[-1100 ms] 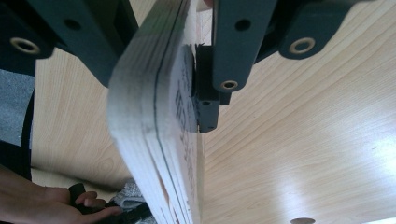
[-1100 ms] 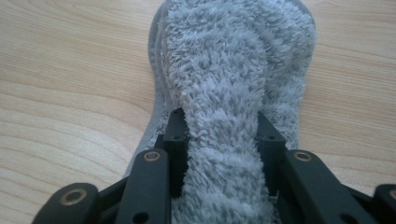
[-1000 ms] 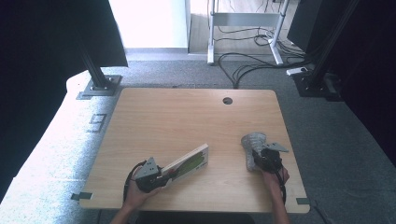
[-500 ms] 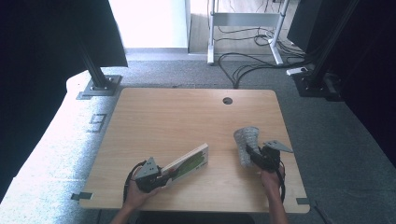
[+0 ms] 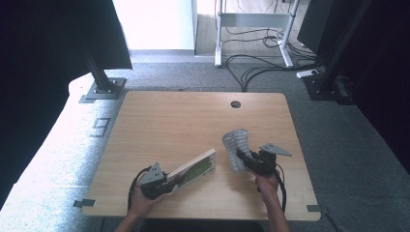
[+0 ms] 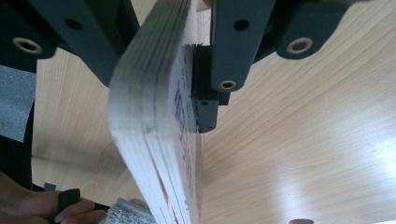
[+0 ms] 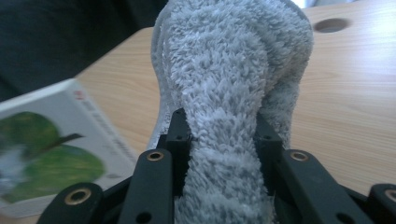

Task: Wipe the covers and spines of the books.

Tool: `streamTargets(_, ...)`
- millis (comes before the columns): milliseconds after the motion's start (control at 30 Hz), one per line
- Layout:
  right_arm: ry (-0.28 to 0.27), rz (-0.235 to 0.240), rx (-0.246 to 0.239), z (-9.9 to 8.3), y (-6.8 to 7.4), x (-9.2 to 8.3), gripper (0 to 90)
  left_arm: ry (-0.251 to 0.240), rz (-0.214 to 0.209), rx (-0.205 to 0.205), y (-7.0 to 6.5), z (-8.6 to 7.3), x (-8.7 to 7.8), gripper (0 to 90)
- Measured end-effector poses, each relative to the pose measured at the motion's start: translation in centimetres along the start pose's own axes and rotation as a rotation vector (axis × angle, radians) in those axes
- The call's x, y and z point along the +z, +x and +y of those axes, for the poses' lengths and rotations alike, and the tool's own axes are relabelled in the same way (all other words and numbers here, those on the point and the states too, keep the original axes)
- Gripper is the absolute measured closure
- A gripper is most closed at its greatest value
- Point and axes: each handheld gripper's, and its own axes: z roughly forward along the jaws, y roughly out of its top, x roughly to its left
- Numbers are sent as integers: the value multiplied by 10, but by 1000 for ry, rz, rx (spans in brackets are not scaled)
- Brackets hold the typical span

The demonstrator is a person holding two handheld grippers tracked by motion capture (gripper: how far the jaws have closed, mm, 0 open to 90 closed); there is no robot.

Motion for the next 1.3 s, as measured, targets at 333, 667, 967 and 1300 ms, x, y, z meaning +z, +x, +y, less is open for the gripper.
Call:
streamTargets(333, 3, 138, -23, 0, 33, 19, 667, 0, 9, 11, -1, 0, 0, 782)
streamTargets(667, 56, 109, -70, -9, 39, 26, 668, -4, 12, 5, 0, -1, 0, 784)
streamTargets(967, 160, 75, -168, -18, 43, 34, 668, -3, 10, 8, -1, -1, 0, 784)
streamTargets(1300, 323, 5, -225, -35, 41, 52, 666, -1, 8, 12, -1, -1, 0, 782)
